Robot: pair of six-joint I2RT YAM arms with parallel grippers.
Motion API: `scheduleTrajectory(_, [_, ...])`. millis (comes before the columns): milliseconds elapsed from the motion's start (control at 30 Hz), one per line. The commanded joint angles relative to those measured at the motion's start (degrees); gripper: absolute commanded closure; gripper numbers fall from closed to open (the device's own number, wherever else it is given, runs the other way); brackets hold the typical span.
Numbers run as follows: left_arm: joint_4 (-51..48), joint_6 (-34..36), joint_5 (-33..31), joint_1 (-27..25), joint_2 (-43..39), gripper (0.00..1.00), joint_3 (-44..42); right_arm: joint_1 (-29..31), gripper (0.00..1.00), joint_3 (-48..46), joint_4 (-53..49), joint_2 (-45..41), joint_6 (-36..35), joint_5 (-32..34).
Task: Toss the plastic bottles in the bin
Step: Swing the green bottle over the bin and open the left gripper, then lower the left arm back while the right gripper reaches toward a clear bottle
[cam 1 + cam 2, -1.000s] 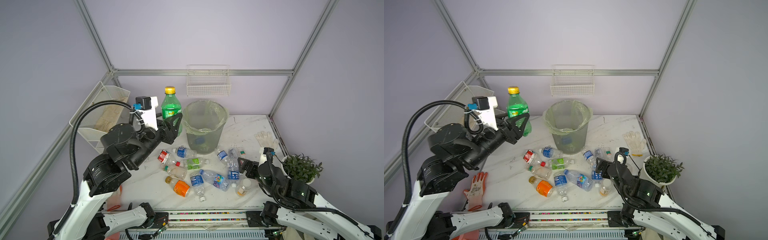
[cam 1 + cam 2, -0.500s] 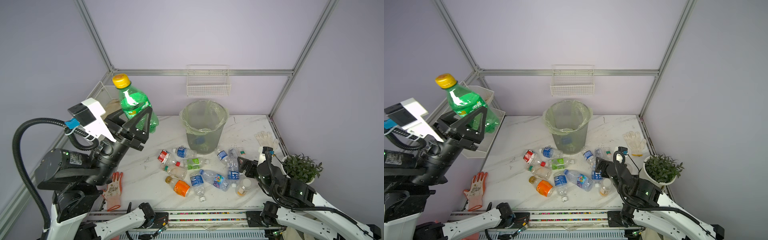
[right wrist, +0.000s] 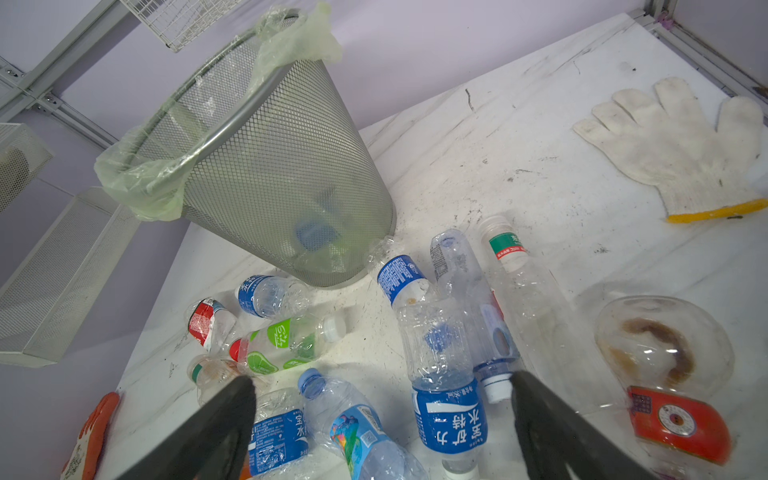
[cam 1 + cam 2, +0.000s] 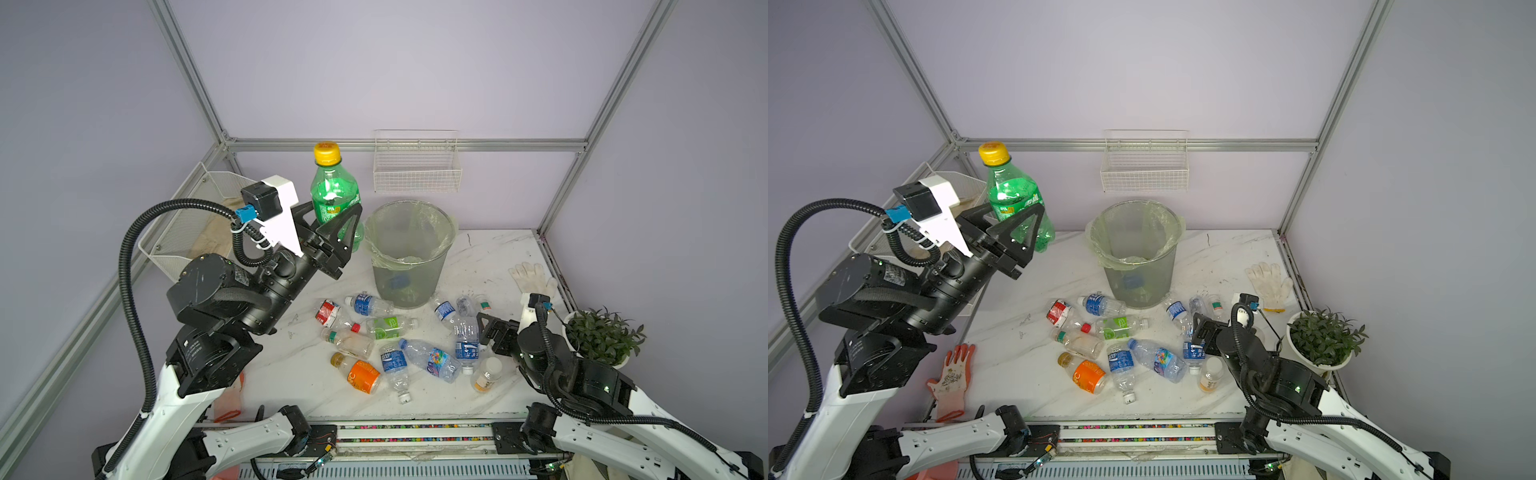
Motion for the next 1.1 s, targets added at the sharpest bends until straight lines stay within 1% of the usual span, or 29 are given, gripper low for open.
scheduleTrajectory(0, [4.7,3.3,-0.9,0.3,4.4,1.0,1.8,0.2,0.03,0.0,0.4,-0.1,1.0,1.5])
scheduleTrajectory(133, [0.6,1.7,0.2,3.7,14.7,1.0,6.8,0.2,0.03,0.4,0.4,-0.4,1.4,0.9])
scheduleTrajectory(200, [-2.9,-0.1,2.3,7.0,20.7,1.0,10.9,0.3,0.03,0.8,0.5,-0.6,1.3,0.4])
scheduleTrajectory(267, [-7.7,-3.1,3.9,10.7,28.9,1.0,16.5,0.3,0.03,1.3,0.5,-0.6,1.5,0.1])
scheduleTrajectory(300, [-11.8,-4.5,5.1,12.4,33.1,0.87,21.3,0.3,0.03,1.6,0.4,-0.7,1.6,-0.3])
scheduleTrajectory(333, [-16.7,-5.9,5.7,13.6,38.0,0.47,27.2,0.2,0.03,2.1,0.3,-0.8,1.8,-0.8])
scheduleTrajectory(367, [-21.9,-6.8,5.4,14.1,41.5,0.14,33.2,0.3,0.03,2.4,0.2,-0.9,1.7,-1.2])
scheduleTrajectory(400, [-27.9,-7.0,5.0,14.1,44.9,0.0,40.3,0.2,0.03,2.8,0.2,-1.3,1.7,-1.7])
scheduleTrajectory(433, [-31.9,-7.5,4.7,14.0,46.9,0.0,45.9,0.2,0.03,3.1,-0.2,-2.0,1.8,-2.0])
scheduleTrajectory(467, [-33.5,-7.6,4.5,13.9,46.9,0.0,48.3,0.2,0.03,3.3,-0.5,-2.5,2.0,-1.9])
scheduleTrajectory(500, [-32.8,-7.6,4.4,13.5,45.3,0.0,47.7,0.2,0.03,3.3,-0.8,-3.4,2.2,-2.0])
scheduleTrajectory(600, [-24.7,-7.5,4.6,11.8,36.5,0.0,38.3,0.2,0.03,2.6,-0.9,-5.7,2.7,-2.2])
scheduleTrajectory(667, [-20.3,-7.4,3.7,10.5,31.2,0.0,32.2,0.2,0.03,2.2,-0.9,-6.3,3.3,-2.6])
scheduleTrajectory(800, [-19.1,-7.4,2.5,8.8,24.1,0.0,27.6,0.2,0.03,2.6,-1.5,-4.9,4.2,-3.4])
scheduleTrajectory(933, [-18.6,-7.5,2.7,7.5,16.2,0.0,22.5,0.3,0.03,4.6,-3.7,-1.3,5.4,-3.6])
scheduleTrajectory(1000, [-18.0,-9.7,2.9,7.3,11.9,0.0,17.8,0.3,0.03,5.6,-5.2,0.2,6.3,-3.5])
scheduleTrajectory(1067, [-16.5,-11.4,3.0,7.1,6.5,0.0,10.7,0.2,0.03,6.1,-6.9,1.4,7.6,-3.5])
